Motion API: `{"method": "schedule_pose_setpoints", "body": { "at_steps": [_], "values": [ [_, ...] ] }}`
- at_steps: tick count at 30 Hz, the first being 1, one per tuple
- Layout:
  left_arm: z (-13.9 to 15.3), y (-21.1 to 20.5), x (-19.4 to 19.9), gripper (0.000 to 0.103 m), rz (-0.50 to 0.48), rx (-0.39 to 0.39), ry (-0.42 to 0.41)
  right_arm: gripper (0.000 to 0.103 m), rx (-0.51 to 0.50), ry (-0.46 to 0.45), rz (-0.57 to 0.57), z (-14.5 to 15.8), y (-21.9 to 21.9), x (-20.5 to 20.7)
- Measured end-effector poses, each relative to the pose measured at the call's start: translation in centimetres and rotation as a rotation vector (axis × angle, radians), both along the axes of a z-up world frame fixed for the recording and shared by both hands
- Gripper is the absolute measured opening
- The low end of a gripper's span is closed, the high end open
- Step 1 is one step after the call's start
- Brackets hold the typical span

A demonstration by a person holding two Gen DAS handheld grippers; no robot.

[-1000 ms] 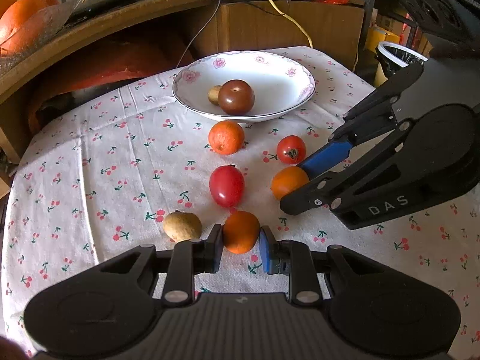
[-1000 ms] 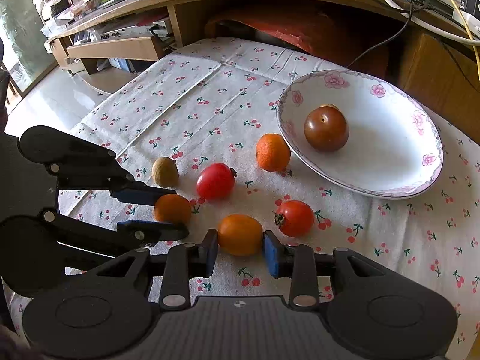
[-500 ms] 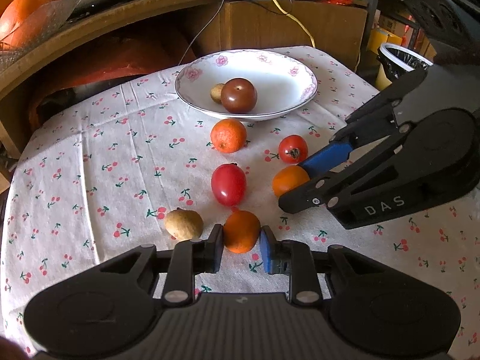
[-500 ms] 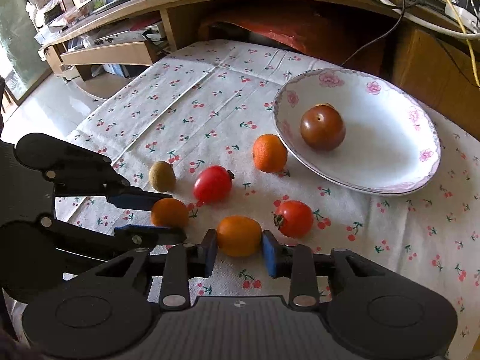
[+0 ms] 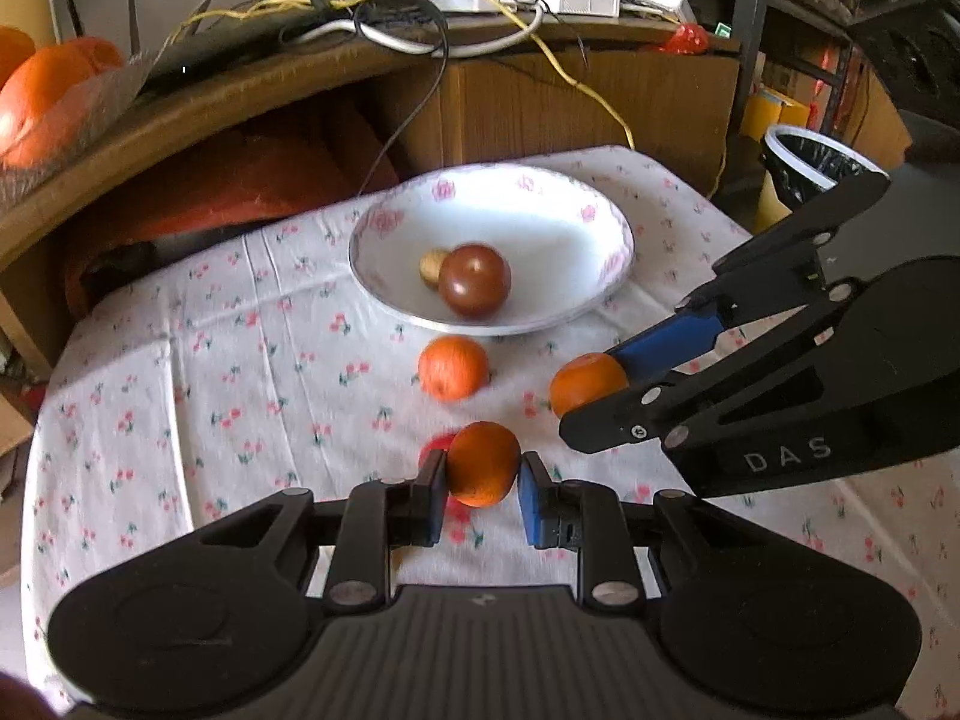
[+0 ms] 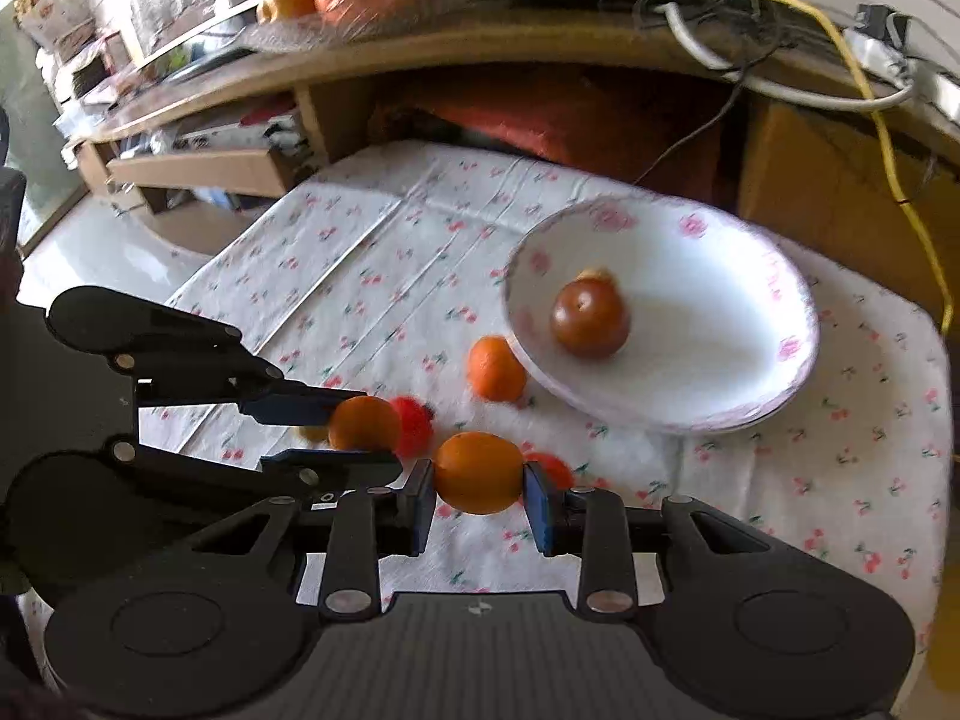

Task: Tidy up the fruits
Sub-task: 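Carry both oranges over the bowl and open both grippers to release them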

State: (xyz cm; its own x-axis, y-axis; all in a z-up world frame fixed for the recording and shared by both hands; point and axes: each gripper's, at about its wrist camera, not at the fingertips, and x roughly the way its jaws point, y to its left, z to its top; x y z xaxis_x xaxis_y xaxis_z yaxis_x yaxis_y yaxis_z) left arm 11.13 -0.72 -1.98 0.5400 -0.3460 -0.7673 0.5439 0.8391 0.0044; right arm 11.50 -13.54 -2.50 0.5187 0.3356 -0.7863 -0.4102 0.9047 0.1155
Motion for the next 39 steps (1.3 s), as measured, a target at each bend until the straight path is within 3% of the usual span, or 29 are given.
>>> {"method": "schedule_pose_setpoints", "body": {
  "at_steps": [15, 23, 30, 39],
  "values": [
    [1.2, -3.9, 4.6, 0.033, 0.025, -0.001, -0.061, 0.027, 0.045, -0.080, -0.152, 1.6, -3.5, 3.3],
    [-0.1, -3.2, 6.9, 0.033, 0.081, 0.015, -0.039, 0.027, 0.030, -0.056, -0.205, 0.3, -4.7, 4.9],
    [-0.8, -3.8, 8.3, 0.033, 0.053, 0.017, -0.036, 0.027, -0.006, -0.049, -0.190, -0.7, -4.2, 5.6],
    [-0.4, -4.3, 9.4, 0.033, 0.038, -0.053, -0.047, 0.028, -0.021, -0.042, -0.217, -1.8, -4.5, 6.4]
  ]
}}
